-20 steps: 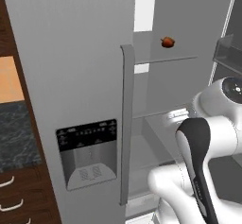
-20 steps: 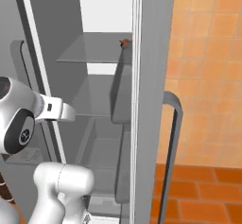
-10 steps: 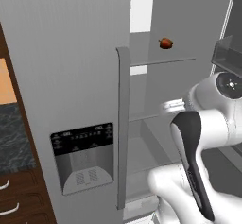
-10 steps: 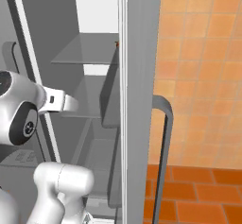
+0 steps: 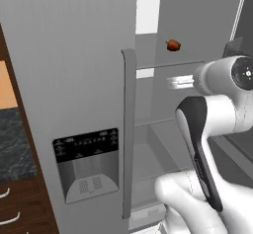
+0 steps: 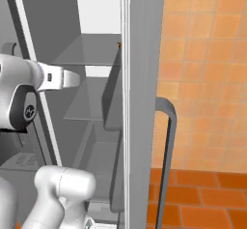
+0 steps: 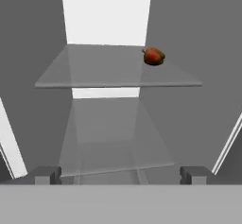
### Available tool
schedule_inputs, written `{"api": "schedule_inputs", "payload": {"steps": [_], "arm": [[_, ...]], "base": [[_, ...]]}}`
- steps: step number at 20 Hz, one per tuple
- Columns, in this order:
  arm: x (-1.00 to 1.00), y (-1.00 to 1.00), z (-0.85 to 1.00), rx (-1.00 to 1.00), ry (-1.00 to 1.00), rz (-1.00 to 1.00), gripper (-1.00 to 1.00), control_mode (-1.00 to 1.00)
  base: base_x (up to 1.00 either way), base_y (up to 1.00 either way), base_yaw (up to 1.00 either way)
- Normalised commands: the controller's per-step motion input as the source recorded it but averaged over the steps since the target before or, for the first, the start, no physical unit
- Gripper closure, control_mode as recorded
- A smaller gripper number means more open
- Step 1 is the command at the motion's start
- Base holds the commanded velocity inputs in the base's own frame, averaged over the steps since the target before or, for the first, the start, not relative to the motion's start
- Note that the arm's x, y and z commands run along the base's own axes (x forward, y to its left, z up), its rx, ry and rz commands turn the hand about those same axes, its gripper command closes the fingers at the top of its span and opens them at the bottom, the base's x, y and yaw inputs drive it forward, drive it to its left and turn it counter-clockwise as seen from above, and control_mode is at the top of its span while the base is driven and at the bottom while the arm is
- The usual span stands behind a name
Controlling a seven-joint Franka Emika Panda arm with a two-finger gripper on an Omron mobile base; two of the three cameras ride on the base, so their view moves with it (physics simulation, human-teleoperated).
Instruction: Place one bell pepper and one fish in each tupperware on the nearby counter, to pack two identical lunches.
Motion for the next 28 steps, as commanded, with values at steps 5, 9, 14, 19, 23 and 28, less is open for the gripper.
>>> {"api": "schedule_inputs", "payload": {"steps": [5, 9, 14, 19, 23, 28], "arm": [[0.24, -0.09, 0.63, 0.05, -0.01, 0.00, -1.00, -1.00], [0.71, -0.18, 0.06, 0.06, 0.04, -0.06, -1.00, -1.00], [0.79, -0.15, 0.00, 0.10, 0.05, -0.17, -1.00, -1.00], [0.66, -0.23, 0.00, 0.14, 0.11, -0.06, -1.00, -1.00], [0.70, -0.26, 0.00, 0.01, 0.06, 0.00, -1.00, -1.00], [0.85, -0.26, -0.09, 0.00, 0.05, -0.02, -1.00, -1.00]], "base": [[0.00, 0.00, 0.00], [0.00, 0.00, 0.00], [0.00, 0.00, 0.00], [0.00, 0.00, 0.00], [0.00, 0.00, 0.00], [0.00, 0.00, 0.00]]}}
